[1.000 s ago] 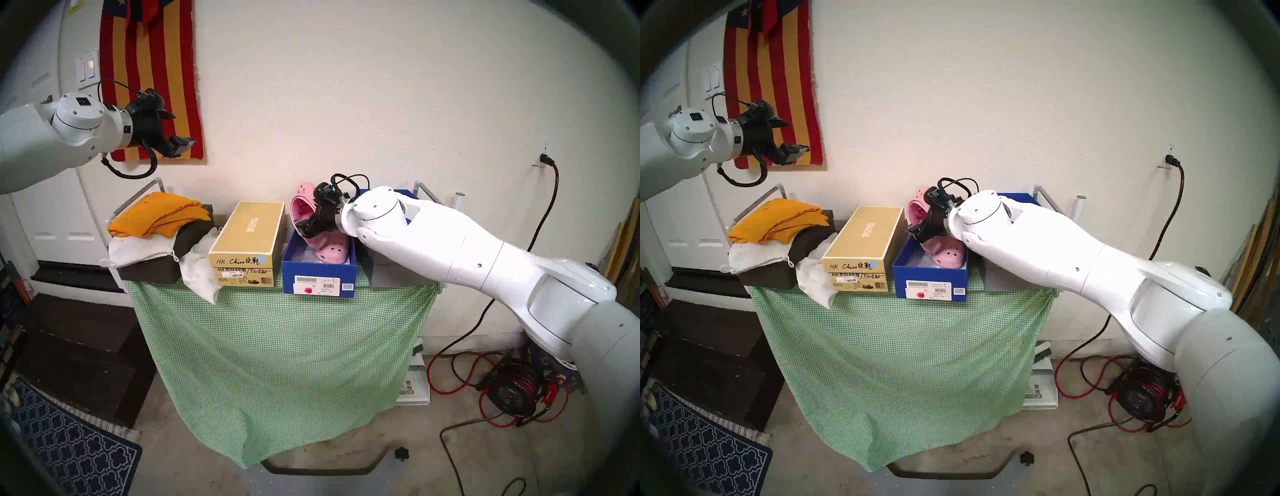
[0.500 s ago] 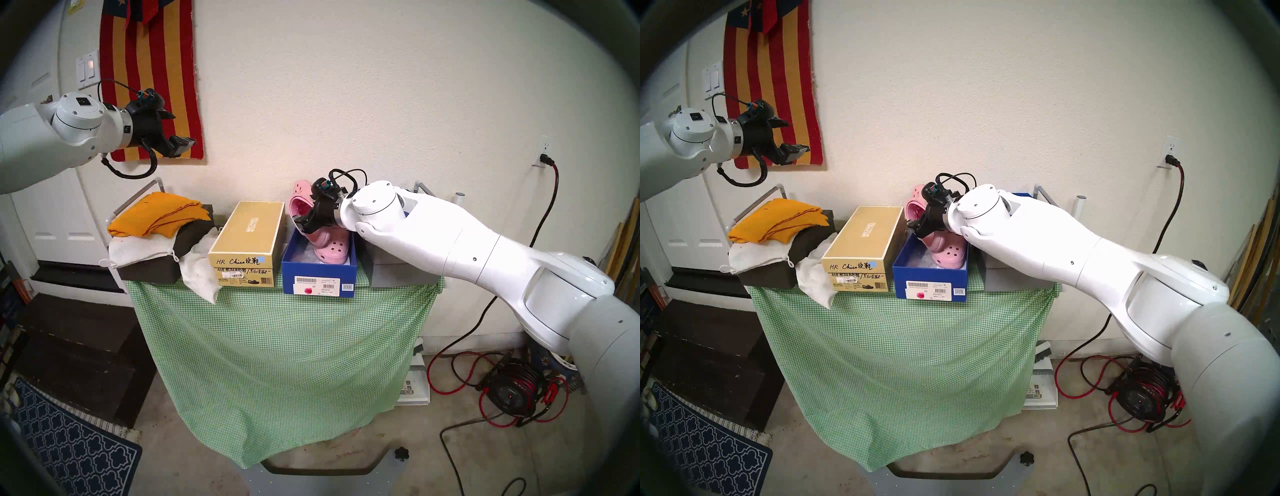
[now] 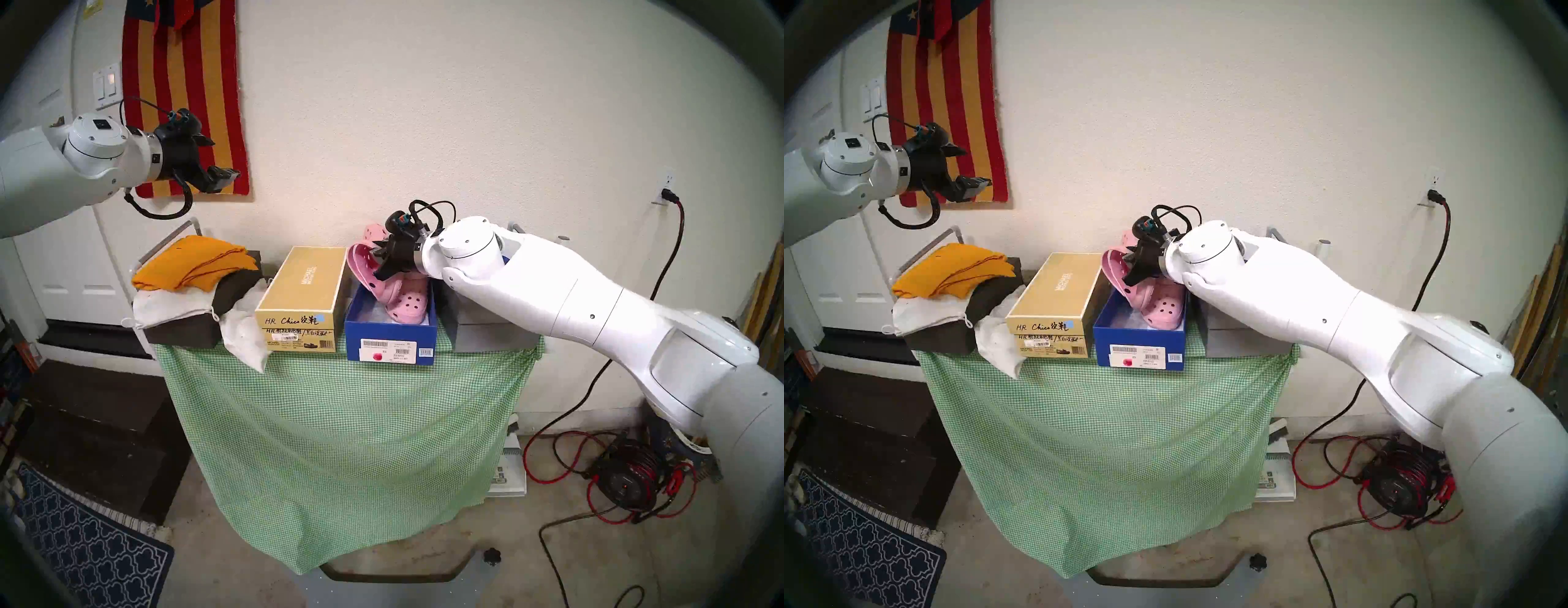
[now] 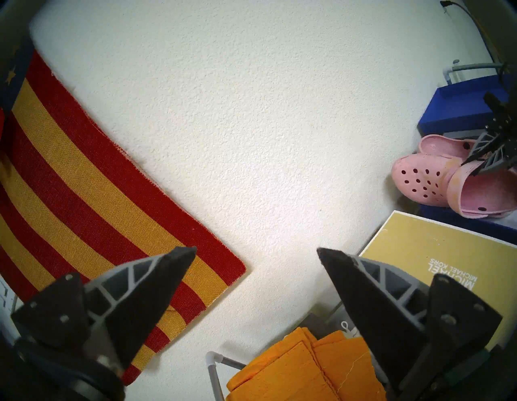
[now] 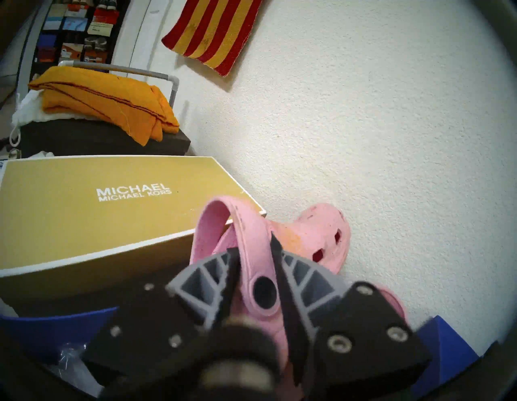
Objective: Take shoe out of the box
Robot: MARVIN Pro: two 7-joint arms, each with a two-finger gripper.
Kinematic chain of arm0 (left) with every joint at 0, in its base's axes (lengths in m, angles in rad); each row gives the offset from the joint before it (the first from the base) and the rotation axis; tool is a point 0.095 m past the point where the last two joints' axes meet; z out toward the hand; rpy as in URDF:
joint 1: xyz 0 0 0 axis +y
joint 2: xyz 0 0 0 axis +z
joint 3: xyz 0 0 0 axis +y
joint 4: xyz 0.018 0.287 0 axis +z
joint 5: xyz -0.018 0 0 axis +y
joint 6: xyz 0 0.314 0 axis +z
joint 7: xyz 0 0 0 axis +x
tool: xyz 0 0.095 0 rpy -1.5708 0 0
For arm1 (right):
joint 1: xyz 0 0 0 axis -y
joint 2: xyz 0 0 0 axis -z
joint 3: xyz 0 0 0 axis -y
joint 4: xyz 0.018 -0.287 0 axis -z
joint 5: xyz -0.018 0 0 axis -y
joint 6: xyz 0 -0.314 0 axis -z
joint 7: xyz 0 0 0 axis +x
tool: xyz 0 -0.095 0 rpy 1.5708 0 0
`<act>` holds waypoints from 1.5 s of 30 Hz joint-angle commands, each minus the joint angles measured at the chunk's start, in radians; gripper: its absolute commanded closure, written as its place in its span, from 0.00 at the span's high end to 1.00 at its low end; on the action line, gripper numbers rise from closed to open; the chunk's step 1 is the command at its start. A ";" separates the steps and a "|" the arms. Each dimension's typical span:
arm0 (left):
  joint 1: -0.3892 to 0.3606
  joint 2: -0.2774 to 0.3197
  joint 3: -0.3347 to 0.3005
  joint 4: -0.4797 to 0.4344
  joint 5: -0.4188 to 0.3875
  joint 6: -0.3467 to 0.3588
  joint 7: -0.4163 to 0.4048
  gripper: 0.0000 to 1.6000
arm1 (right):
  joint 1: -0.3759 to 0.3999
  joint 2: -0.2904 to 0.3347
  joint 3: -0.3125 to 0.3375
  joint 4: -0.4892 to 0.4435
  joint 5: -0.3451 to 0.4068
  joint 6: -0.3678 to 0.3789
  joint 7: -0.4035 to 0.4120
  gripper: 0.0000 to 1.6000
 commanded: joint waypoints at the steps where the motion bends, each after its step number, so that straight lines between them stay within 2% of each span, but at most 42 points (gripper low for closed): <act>1: -0.001 0.000 0.000 0.000 0.001 0.001 -0.002 1.00 | 0.008 -0.013 -0.001 -0.011 -0.005 0.002 -0.003 0.00; 5: -0.001 0.000 0.000 0.000 0.001 0.001 -0.002 1.00 | 0.009 -0.008 -0.002 -0.020 -0.010 0.006 -0.014 0.00; 10: -0.001 0.000 0.000 0.000 0.001 0.001 -0.002 1.00 | 0.016 0.020 0.014 -0.059 -0.032 -0.003 -0.070 0.00; 16: -0.001 0.000 0.001 0.000 0.001 0.001 -0.001 1.00 | 0.031 0.037 0.066 -0.090 -0.040 -0.027 -0.134 0.00; 23: -0.001 0.000 0.001 0.000 0.001 0.001 -0.001 1.00 | -0.011 0.082 0.134 -0.157 -0.021 -0.045 -0.241 0.00; 30: -0.001 0.000 0.001 0.000 0.001 0.001 -0.001 1.00 | -0.065 0.143 0.201 -0.249 0.037 -0.023 -0.342 0.00; 35: -0.001 0.000 0.001 0.000 0.001 0.001 -0.001 1.00 | -0.127 0.186 0.259 -0.334 0.117 -0.024 -0.413 0.00; 40: -0.001 0.000 0.001 0.000 0.001 0.000 -0.001 1.00 | -0.168 0.253 0.290 -0.401 0.169 -0.013 -0.443 0.00; 43: -0.001 0.000 0.001 0.000 0.001 0.000 -0.001 1.00 | -0.187 0.269 0.311 -0.419 0.184 -0.007 -0.451 0.00; 45: -0.001 0.000 0.001 0.000 0.001 0.000 -0.001 1.00 | -0.202 0.313 0.325 -0.458 0.209 0.000 -0.463 0.00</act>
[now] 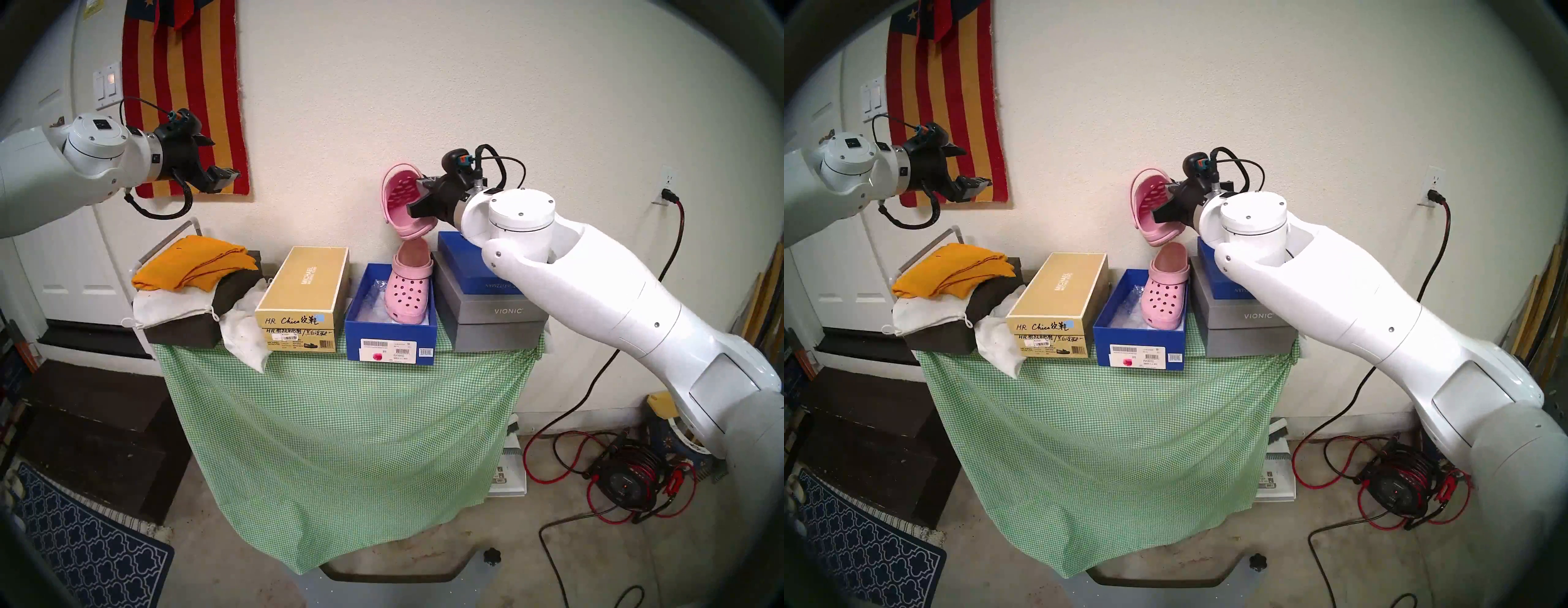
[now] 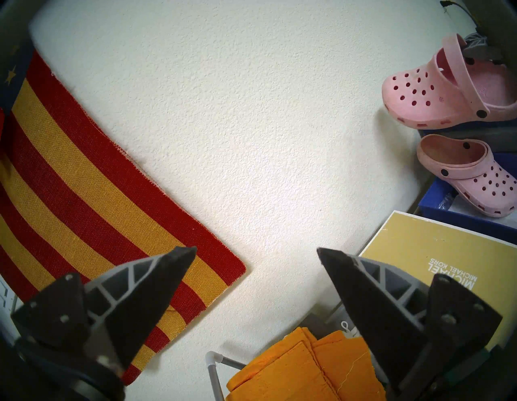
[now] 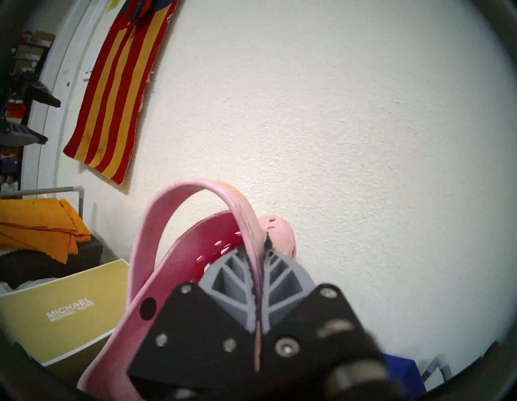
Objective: Take shoe out of the box
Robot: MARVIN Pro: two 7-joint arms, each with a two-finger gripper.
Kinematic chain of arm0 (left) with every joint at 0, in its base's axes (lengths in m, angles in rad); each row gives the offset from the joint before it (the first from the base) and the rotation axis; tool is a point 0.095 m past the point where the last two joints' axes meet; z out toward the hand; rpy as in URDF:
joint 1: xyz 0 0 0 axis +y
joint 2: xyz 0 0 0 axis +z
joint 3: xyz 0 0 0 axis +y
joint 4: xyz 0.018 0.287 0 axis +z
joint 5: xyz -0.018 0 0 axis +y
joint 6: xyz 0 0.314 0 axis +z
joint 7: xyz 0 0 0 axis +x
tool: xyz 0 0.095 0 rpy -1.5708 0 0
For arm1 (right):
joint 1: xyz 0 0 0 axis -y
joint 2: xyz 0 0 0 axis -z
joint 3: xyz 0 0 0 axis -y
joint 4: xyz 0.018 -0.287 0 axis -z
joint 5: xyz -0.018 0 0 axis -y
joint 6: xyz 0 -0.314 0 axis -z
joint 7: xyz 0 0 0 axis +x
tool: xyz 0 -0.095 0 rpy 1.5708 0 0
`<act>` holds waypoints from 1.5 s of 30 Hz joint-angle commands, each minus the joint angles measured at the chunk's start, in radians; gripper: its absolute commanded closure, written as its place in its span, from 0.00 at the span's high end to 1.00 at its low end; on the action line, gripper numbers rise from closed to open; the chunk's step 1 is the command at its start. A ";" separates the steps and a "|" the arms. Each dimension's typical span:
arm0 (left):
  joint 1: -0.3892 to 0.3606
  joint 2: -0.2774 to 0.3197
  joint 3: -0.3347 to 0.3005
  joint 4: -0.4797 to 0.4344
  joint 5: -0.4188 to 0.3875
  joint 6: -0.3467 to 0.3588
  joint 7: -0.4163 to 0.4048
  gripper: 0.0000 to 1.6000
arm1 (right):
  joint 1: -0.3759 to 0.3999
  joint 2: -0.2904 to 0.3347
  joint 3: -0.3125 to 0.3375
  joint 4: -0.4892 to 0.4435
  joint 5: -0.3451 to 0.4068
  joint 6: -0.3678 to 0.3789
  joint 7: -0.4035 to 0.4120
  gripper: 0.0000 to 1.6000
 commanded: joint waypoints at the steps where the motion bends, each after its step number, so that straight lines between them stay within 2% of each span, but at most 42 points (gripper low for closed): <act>1: -0.001 0.000 0.000 0.000 0.001 0.001 -0.001 1.00 | -0.060 0.107 0.049 -0.086 0.052 0.012 -0.035 0.00; 10: -0.001 0.000 0.001 0.000 0.001 0.001 -0.001 1.00 | -0.095 0.215 0.109 -0.155 0.105 0.022 -0.050 0.00; 21: -0.001 0.000 0.001 0.000 0.001 0.001 -0.002 1.00 | -0.136 0.274 0.149 -0.187 0.172 0.015 -0.021 0.00; 35: -0.001 0.000 0.001 0.000 0.001 0.001 -0.002 1.00 | -0.170 0.336 0.176 -0.195 0.195 -0.003 -0.015 0.00; 45: -0.001 0.000 0.001 0.000 0.001 0.001 -0.002 1.00 | -0.199 0.353 0.183 -0.197 0.224 -0.002 -0.020 0.00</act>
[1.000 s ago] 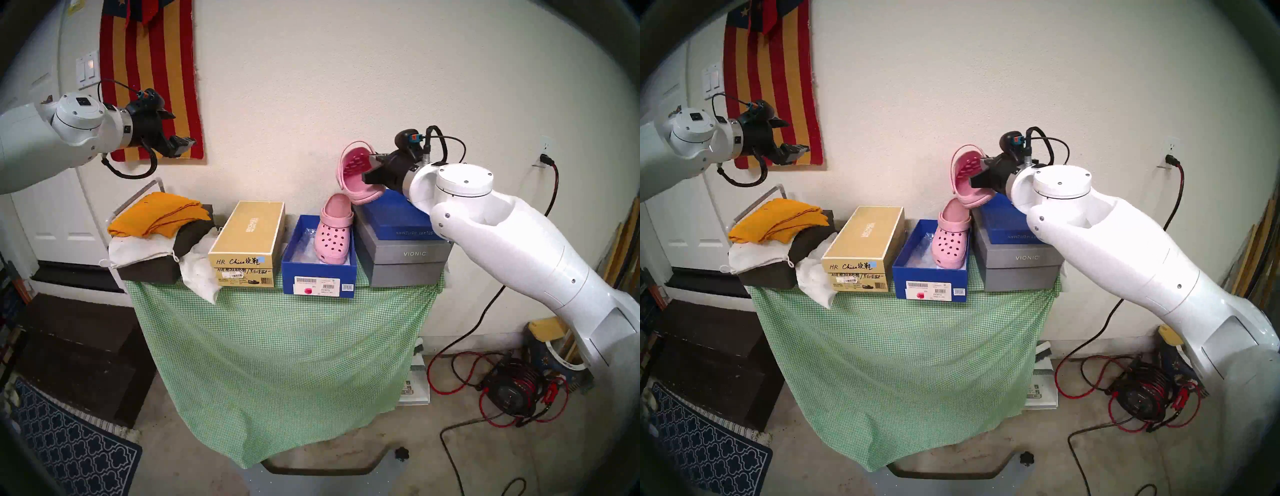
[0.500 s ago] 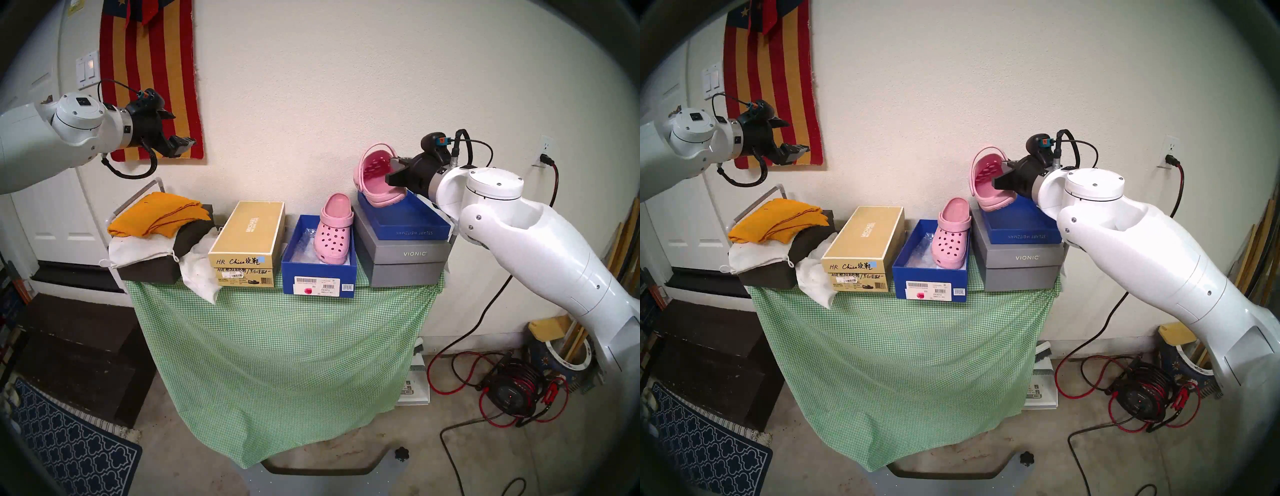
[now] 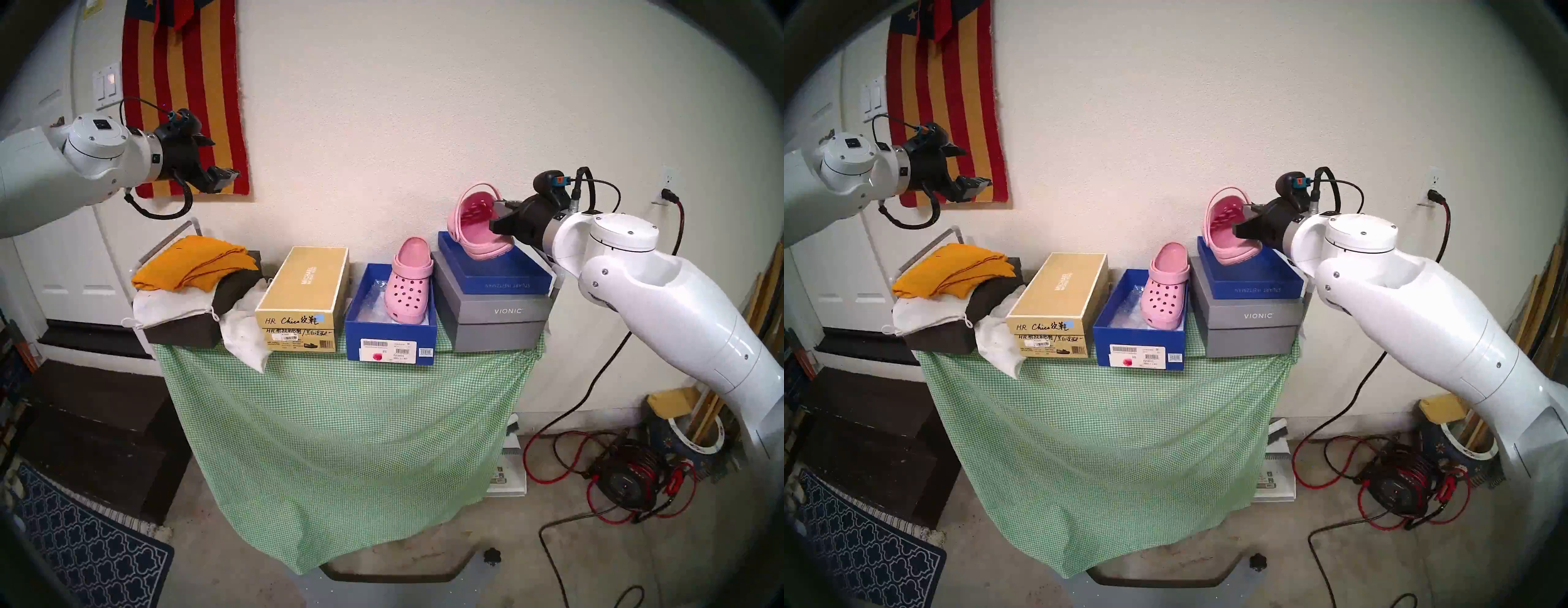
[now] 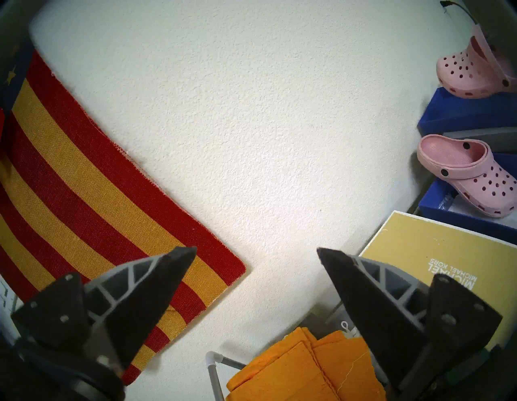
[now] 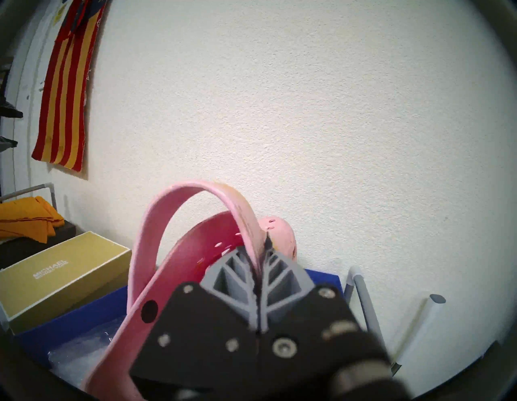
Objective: Take shoe out of the box
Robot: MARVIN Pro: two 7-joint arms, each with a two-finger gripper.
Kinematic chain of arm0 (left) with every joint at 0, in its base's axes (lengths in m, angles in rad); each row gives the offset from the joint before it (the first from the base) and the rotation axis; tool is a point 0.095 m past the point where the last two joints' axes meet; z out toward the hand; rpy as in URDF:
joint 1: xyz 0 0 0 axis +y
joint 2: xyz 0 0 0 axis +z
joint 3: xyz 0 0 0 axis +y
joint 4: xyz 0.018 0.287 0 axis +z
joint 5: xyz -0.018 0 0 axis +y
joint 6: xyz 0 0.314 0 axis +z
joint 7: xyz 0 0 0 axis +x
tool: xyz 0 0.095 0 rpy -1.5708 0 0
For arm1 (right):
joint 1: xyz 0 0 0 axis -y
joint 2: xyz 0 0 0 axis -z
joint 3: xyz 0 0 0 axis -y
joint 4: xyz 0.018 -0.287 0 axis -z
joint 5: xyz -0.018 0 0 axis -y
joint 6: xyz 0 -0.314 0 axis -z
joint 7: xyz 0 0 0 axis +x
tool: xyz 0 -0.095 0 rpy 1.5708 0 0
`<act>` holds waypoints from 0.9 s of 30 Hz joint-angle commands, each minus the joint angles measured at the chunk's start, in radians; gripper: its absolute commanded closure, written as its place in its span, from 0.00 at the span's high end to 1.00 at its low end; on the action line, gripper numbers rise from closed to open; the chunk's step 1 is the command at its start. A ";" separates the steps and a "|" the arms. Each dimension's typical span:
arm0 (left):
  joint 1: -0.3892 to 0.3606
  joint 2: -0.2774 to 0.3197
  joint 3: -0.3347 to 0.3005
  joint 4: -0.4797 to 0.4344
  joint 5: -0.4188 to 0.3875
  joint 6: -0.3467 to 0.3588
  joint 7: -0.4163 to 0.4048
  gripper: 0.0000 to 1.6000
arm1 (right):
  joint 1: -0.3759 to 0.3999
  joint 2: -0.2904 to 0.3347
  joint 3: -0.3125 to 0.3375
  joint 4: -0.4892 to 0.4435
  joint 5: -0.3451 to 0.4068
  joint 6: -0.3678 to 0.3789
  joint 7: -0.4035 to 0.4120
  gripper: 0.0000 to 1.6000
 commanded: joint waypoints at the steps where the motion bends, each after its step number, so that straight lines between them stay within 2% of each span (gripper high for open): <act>1: -0.001 0.000 0.000 0.000 0.001 0.001 -0.002 1.00 | -0.019 0.024 0.012 -0.004 0.024 -0.002 -0.018 0.00; 8: -0.001 0.000 0.000 0.000 0.001 0.001 -0.002 1.00 | -0.027 0.044 0.036 -0.006 0.114 0.051 -0.045 0.00; 10: -0.001 0.000 0.000 0.000 0.001 0.001 -0.002 1.00 | -0.027 0.045 0.039 -0.004 0.126 0.058 -0.053 0.28; 12: -0.001 0.000 0.000 0.000 0.001 0.001 -0.002 1.00 | -0.030 0.047 0.048 -0.002 0.143 0.055 -0.046 0.40; 14: -0.001 0.000 0.000 0.000 0.001 0.001 -0.002 1.00 | -0.029 0.052 0.059 -0.005 0.154 0.053 -0.049 0.47; 16: -0.001 0.000 0.000 0.000 0.001 0.001 -0.002 1.00 | -0.026 0.057 0.068 -0.007 0.165 0.059 -0.047 0.60; 17: -0.001 0.000 0.000 0.000 0.001 0.001 -0.002 1.00 | -0.026 0.057 0.068 -0.007 0.165 0.059 -0.047 0.60; 18: -0.001 0.000 0.000 0.000 0.001 0.001 -0.002 1.00 | -0.027 0.065 0.084 -0.011 0.186 0.057 -0.046 0.69; 20: -0.001 0.000 0.000 0.000 0.001 0.001 -0.002 1.00 | -0.030 0.074 0.098 -0.016 0.203 0.051 -0.047 0.79; 21: -0.001 0.000 0.000 0.000 0.001 0.001 -0.002 1.00 | -0.030 0.074 0.098 -0.016 0.203 0.051 -0.047 0.79; 23: -0.001 0.000 0.000 0.000 0.001 0.001 -0.002 1.00 | -0.033 0.088 0.112 -0.023 0.221 0.054 -0.045 0.88; 27: -0.001 0.000 0.000 0.000 0.001 0.001 -0.002 1.00 | -0.041 0.102 0.125 -0.035 0.231 0.047 -0.056 0.97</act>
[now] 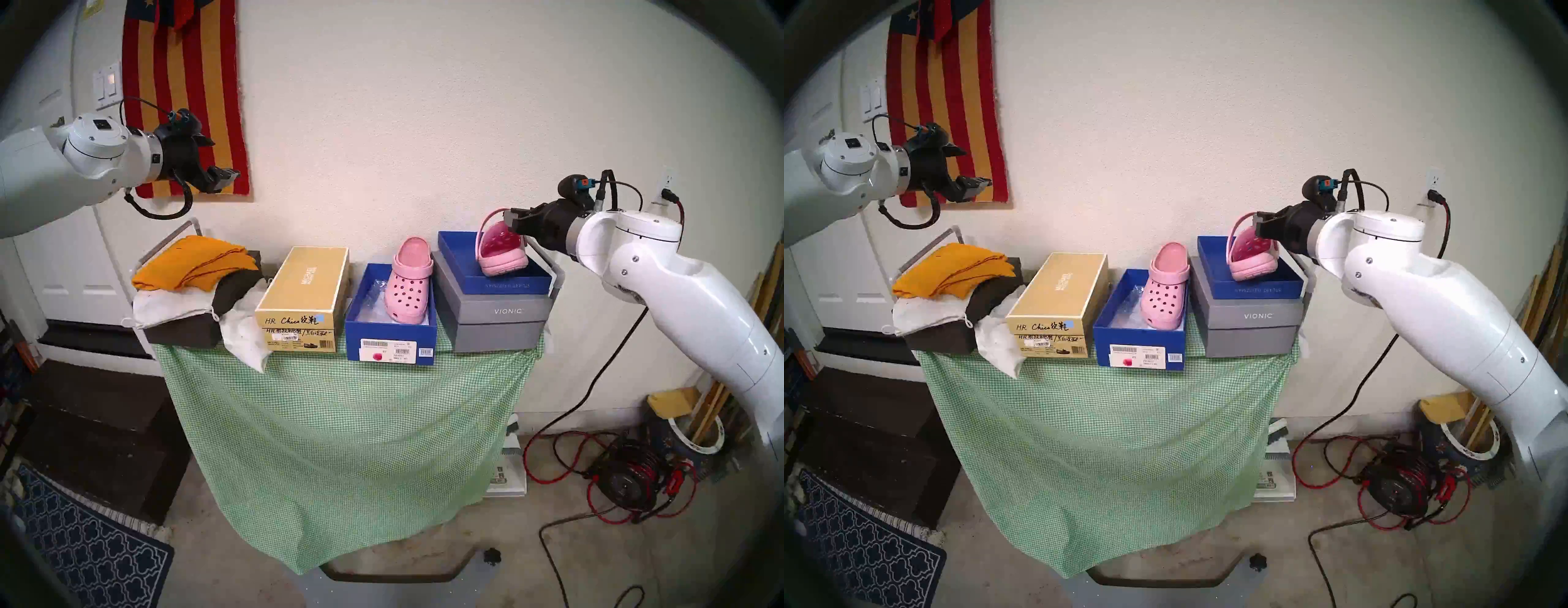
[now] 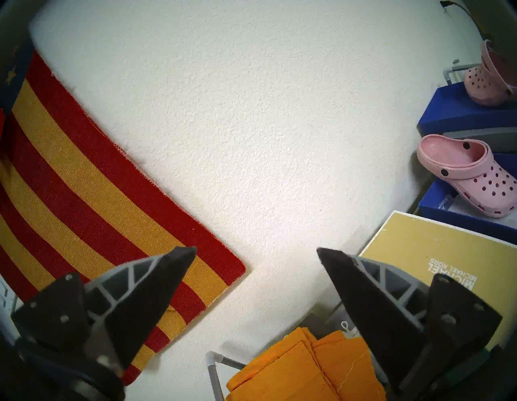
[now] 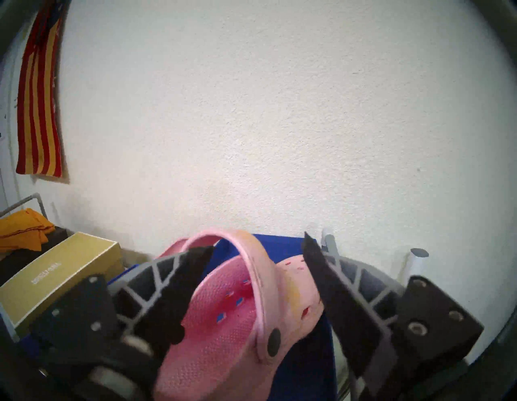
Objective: Take shoe out of the box
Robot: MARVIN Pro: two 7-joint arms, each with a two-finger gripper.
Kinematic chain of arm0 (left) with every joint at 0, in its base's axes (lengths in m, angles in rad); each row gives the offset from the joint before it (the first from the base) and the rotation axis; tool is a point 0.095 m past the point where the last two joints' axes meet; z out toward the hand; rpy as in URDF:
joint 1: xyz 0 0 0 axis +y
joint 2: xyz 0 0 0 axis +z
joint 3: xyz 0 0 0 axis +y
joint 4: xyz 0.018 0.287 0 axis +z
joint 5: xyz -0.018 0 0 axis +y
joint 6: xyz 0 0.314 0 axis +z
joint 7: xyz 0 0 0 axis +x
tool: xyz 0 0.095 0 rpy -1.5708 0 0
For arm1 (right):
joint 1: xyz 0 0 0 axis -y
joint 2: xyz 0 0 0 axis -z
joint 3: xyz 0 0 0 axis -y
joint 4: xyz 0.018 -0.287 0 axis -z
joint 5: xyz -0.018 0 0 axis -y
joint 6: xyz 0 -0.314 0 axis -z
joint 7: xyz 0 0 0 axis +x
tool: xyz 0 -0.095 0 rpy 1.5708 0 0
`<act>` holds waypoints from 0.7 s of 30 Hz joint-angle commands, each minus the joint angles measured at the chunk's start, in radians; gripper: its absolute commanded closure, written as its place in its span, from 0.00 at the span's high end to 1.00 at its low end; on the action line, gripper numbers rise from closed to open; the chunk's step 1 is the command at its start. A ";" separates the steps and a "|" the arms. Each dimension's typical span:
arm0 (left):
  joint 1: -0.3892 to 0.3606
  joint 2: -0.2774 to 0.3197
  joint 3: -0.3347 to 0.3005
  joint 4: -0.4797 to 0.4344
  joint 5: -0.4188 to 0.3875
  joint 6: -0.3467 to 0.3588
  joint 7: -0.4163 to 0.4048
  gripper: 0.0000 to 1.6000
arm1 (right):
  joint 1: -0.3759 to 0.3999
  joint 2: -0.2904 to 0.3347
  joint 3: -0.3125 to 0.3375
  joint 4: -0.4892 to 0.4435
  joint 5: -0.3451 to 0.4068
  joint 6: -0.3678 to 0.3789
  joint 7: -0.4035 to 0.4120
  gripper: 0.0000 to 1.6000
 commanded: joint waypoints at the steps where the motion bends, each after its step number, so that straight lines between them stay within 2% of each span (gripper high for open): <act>1: -0.001 0.000 0.000 0.000 0.001 0.001 -0.002 1.00 | -0.010 0.035 0.029 -0.023 0.009 -0.034 -0.011 0.97; 3: -0.001 0.000 0.000 0.000 0.001 0.001 -0.002 1.00 | -0.007 0.039 0.020 -0.033 -0.048 -0.060 -0.006 0.99; 4: -0.001 0.000 0.000 0.000 0.001 0.001 -0.002 1.00 | -0.007 0.039 0.020 -0.033 -0.048 -0.060 -0.006 0.99; 5: -0.001 0.000 0.000 0.000 0.001 0.001 -0.002 1.00 | -0.013 0.034 0.024 -0.037 -0.053 -0.092 0.009 1.00; 6: -0.001 0.000 0.000 0.000 0.001 0.001 -0.002 1.00 | -0.009 0.009 0.011 -0.051 -0.091 -0.122 0.031 1.00; 8: -0.001 0.000 0.000 0.000 0.001 0.001 -0.002 1.00 | -0.004 -0.003 0.003 -0.057 -0.105 -0.120 0.033 1.00; 13: -0.001 0.000 0.001 0.000 0.001 0.001 -0.001 1.00 | 0.040 -0.098 -0.052 -0.046 -0.175 -0.084 0.069 1.00; 15: -0.001 0.000 0.001 0.000 0.001 0.001 -0.001 1.00 | 0.051 -0.108 -0.059 -0.041 -0.182 -0.075 0.080 1.00; 17: -0.001 0.000 0.001 0.000 0.001 0.001 -0.001 1.00 | 0.093 -0.144 -0.088 -0.014 -0.184 -0.009 0.130 1.00; 21: -0.001 0.000 0.001 0.000 0.001 0.001 -0.001 1.00 | 0.124 -0.175 -0.107 0.018 -0.191 0.025 0.173 1.00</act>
